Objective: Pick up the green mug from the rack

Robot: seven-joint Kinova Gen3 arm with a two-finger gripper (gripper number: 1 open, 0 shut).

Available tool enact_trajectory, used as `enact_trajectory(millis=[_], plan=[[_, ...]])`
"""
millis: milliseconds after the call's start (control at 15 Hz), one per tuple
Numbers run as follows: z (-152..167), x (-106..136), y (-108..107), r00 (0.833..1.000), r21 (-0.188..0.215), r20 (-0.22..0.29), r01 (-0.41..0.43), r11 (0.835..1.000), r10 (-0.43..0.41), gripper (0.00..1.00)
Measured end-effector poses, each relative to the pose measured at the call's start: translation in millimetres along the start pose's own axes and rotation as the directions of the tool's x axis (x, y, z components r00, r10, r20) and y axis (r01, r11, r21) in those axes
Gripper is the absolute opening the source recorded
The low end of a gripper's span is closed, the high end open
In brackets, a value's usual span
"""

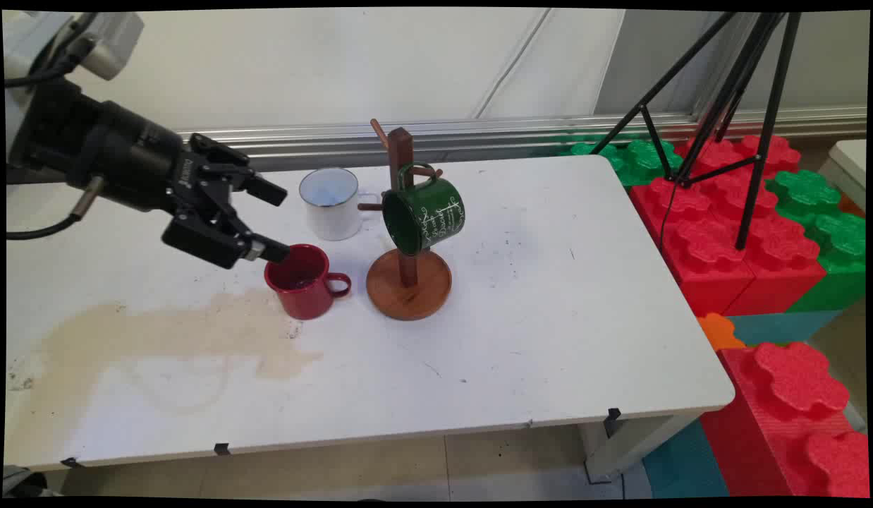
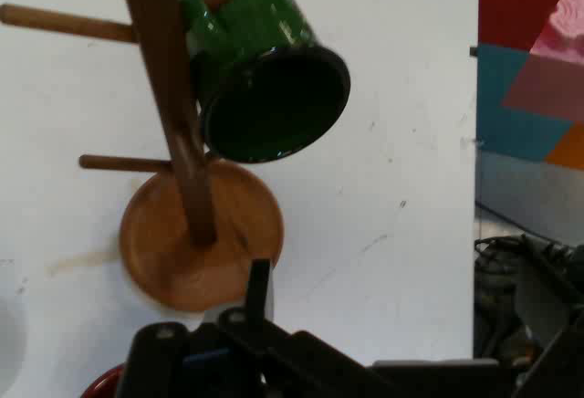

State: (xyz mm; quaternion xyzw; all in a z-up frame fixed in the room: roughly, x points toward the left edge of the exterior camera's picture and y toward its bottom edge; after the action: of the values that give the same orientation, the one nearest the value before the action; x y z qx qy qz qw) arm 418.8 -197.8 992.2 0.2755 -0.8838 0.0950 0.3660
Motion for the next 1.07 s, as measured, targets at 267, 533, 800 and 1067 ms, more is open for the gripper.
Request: enact_trajectory(millis=[267,533,800,1067], plan=[[19.4,14.0,6.0,0.999,-0.012,-0.027,0.042,0.999,-0.043,1.0],[41.5,25.6,10.6,0.993,-0.017,-0.053,0.102,0.995,-0.102,1.0],[63.7,30.8,14.1,0.985,-0.019,-0.068,0.158,0.987,-0.158,1.0],[89.7,31.8,12.7,0.973,0.002,-0.086,0.214,0.977,-0.213,1.0]])
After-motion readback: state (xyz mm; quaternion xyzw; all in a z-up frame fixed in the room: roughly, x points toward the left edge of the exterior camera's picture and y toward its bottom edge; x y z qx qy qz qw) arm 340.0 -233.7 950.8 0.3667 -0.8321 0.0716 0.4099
